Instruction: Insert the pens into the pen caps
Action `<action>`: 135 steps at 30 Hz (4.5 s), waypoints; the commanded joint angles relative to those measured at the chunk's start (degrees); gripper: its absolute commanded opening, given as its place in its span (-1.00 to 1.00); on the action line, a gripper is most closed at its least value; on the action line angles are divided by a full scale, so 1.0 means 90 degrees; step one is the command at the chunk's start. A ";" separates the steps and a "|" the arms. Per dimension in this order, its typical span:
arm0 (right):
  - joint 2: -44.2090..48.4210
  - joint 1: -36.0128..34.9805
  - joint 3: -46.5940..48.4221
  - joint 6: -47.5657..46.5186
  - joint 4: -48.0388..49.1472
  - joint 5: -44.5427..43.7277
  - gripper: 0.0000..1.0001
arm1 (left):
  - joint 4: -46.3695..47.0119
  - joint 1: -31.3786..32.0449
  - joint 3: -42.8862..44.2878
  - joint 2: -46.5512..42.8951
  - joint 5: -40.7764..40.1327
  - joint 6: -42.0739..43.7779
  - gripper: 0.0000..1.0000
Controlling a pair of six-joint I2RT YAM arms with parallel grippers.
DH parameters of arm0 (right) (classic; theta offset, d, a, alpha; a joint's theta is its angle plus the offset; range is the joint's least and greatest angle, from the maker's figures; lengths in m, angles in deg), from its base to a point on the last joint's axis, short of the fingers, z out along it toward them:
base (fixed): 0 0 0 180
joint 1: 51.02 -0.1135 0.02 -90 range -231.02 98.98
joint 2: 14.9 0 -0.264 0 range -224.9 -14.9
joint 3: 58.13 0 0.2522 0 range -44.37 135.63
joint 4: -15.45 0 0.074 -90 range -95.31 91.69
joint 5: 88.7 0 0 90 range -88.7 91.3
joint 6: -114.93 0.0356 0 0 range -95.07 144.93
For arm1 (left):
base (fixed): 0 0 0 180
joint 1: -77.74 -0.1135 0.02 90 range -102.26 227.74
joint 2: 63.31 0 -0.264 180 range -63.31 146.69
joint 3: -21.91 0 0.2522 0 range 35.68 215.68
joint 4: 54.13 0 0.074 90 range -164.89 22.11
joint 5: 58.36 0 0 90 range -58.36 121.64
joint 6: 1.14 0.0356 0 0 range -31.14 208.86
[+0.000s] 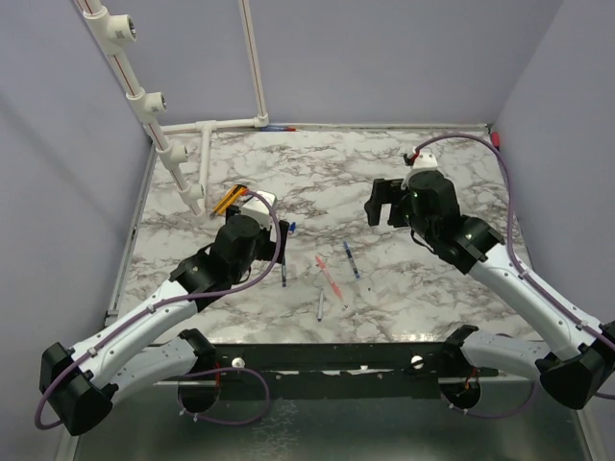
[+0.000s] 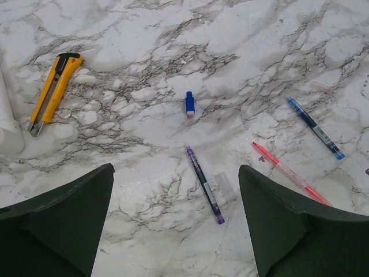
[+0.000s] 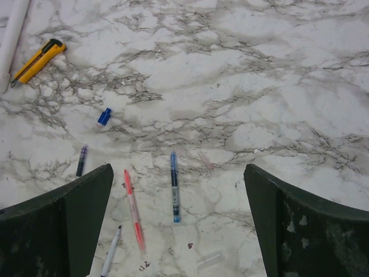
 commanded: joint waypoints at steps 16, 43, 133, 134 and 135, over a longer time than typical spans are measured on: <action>-0.0085 -0.0025 -0.0774 0.0347 -0.0708 0.1377 0.81 | -0.0100 0.0032 -0.0166 -0.0523 0.1084 -0.1321 0.82; -0.3243 -0.0612 0.0816 0.0550 -0.1105 0.0488 0.08 | -0.1025 0.0029 -0.0066 -0.0587 0.0947 -0.1459 0.81; -0.1016 -0.0333 -0.0268 0.0518 0.0291 0.3213 -0.99 | 0.0409 0.0030 0.0048 -0.0362 0.3974 -0.2081 0.91; -0.0805 -0.0337 -0.0347 0.0601 0.0428 0.3460 -0.99 | 0.0513 0.0024 0.0059 -0.0346 0.4164 -0.2166 0.91; -0.0598 -0.0333 -0.0422 0.0697 0.0589 0.3699 -0.99 | 0.0608 0.0024 0.0069 -0.0343 0.4354 -0.2227 0.91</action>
